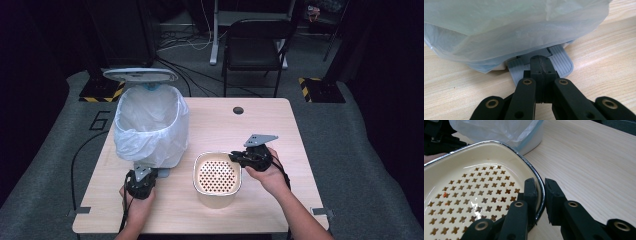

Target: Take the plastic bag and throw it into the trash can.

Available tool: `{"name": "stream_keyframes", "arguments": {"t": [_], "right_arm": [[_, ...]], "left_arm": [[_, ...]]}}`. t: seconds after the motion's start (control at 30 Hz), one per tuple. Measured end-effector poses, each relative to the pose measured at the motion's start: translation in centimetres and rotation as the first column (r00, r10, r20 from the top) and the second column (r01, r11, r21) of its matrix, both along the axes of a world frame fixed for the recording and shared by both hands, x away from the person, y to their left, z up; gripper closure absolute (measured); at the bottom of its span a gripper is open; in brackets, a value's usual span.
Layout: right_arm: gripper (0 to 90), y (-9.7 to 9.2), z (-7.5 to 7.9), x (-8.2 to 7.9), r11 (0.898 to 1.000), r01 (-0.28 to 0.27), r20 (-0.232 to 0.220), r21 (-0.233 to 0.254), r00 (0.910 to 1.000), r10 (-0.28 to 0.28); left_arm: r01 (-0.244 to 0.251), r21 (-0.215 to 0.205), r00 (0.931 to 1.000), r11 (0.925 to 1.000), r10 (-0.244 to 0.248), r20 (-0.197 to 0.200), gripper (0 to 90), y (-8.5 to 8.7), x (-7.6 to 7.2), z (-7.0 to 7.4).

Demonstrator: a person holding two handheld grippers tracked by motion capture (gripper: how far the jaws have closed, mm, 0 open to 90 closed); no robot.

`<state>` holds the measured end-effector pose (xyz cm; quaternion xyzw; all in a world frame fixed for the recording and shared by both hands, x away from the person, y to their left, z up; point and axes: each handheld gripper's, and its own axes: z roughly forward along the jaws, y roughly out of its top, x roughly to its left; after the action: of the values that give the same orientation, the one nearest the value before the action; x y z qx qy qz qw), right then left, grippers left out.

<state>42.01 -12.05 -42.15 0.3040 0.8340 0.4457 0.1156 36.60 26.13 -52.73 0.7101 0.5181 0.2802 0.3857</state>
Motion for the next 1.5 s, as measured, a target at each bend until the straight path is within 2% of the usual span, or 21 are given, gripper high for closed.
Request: {"name": "stream_keyframes", "arguments": {"t": [0.23, 0.4, 0.5, 0.57, 0.6, 0.7, 0.73, 0.77, 0.83, 0.9, 1.03, 1.17, 1.2, 1.23, 1.3, 1.33, 1.37, 1.43, 1.5], "right_arm": [[80.3, -0.8, -0.1, -0.9, 1.0, -0.005, 0.0, 0.005, 1.0, 0.005], [79.4, -0.9, -0.1, -1.5, 1.0, 0.012, 0.01, 0.003, 0.9999, -0.012], [73.3, -0.8, 0.1, -1.6, 1.0, 0.02, 0.021, 0.008, 0.9996, -0.021], [73.0, -0.8, 0.2, -1.7, 1.0, 0.023, 0.019, 0.014, 0.9995, -0.023], [70.6, -0.7, 0.4, -1.8, 0.999, 0.032, 0.021, 0.02, 0.9993, -0.032], [67.0, -0.7, 0.7, -1.9, 0.999, 0.035, 0.032, 0.025, 0.9989, -0.036], [65.0, -0.7, 0.9, -2.0, 0.999, 0.042, 0.041, 0.031, 0.9983, -0.043], [63.5, -0.7, 1.1, -2.1, 0.998, 0.046, 0.049, 0.036, 0.9977, -0.048], [60.4, -0.8, 1.4, -2.2, 0.998, 0.051, 0.065, 0.047, 0.9964, -0.054], [57.3, -0.9, 1.7, -2.3, 0.996, 0.076, 0.089, 0.044, 0.9928, -0.08], [53.3, -1.2, 1.7, -2.4, 0.993, 0.113, 0.093, 0.044, 0.9888, -0.117], [48.2, -2.0, 1.8, -2.6, 0.988, 0.148, 0.117, 0.051, 0.9812, -0.154], [45.9, -2.5, 1.9, -2.8, 0.985, 0.165, 0.127, 0.058, 0.9771, -0.171], [45.9, -2.5, 1.9, -2.8, 0.985, 0.165, 0.127, 0.058, 0.9771, -0.171], [43.6, -3.3, 2.0, -3.0, 0.977, 0.201, 0.145, 0.069, 0.9672, -0.209], [43.6, -3.3, 2.0, -3.0, 0.977, 0.201, 0.145, 0.069, 0.9672, -0.209], [42.1, -3.9, 1.9, -3.0, 0.971, 0.232, 0.15, 0.066, 0.9593, -0.239], [39.9, -4.4, 1.7, -2.9, 0.964, 0.263, 0.152, 0.051, 0.9516, -0.267], [38.8, -4.7, 1.5, -2.8, 0.96, 0.275, 0.146, 0.048, 0.949, -0.279]], "left_arm": [[-0.001, -0.001, 1.0, 1.0, 0.001, 0.0, 90.0, 0.0, 0.0, 0.0], [-0.001, 0.002, 1.0, 1.0, 0.001, 0.001, 90.0, 0.0, 0.0, 0.0], [-0.001, -0.001, 1.0, 1.0, 0.001, 0.0, 90.0, 0.0, 0.0, 0.0], [0.004, 0.006, 1.0, 1.0, -0.004, -0.004, 90.0, 0.1, 0.0, 0.0], [0.013, 0.039, 0.9999, 0.9992, -0.013, -0.002, 90.0, 0.3, 0.0, 0.2], [0.014, 0.04, 0.9999, 0.9991, -0.014, -0.001, 90.0, 0.3, 0.0, 0.1], [0.008, 0.011, 0.9999, 0.9999, -0.008, -0.007, 90.0, 0.1, 0.0, 0.1], [0.0, 0.001, 1.0, 1.0, 0.0, -0.001, 90.0, 0.0, 0.0, 0.0], [-0.001, 0.004, 1.0, 1.0, 0.001, -0.001, 90.0, 0.0, 0.0, 0.0], [0.006, 0.008, 1.0, 0.9999, -0.006, -0.005, 90.0, 0.1, 0.0, 0.0], [0.003, 0.002, 1.0, 1.0, -0.003, -0.004, 90.0, 0.0, 0.0, 0.0], [-0.001, 0.004, 1.0, 1.0, 0.001, -0.002, 90.0, 0.0, 0.0, 0.0], [-0.001, 0.008, 1.0, 1.0, 0.001, -0.001, 90.0, 0.0, 0.0, 0.0], [-0.001, 0.009, 1.0, 1.0, 0.001, 0.0, 90.0, 0.0, 0.0, 0.0], [0.0, 0.007, 1.0, 1.0, 0.0, 0.0, 90.0, 0.0, 0.0, 0.0], [-0.001, 0.005, 1.0, 1.0, 0.001, -0.001, 90.0, 0.0, 0.0, 0.0], [-0.001, 0.004, 1.0, 1.0, 0.001, -0.001, 90.0, 0.0, 0.0, 0.0], [0.0, 0.003, 1.0, 1.0, 0.0, -0.002, 90.0, 0.0, 0.0, 0.0], [-0.001, 0.003, 1.0, 1.0, 0.001, -0.002, 90.0, 0.0, 0.0, 0.0]]}}
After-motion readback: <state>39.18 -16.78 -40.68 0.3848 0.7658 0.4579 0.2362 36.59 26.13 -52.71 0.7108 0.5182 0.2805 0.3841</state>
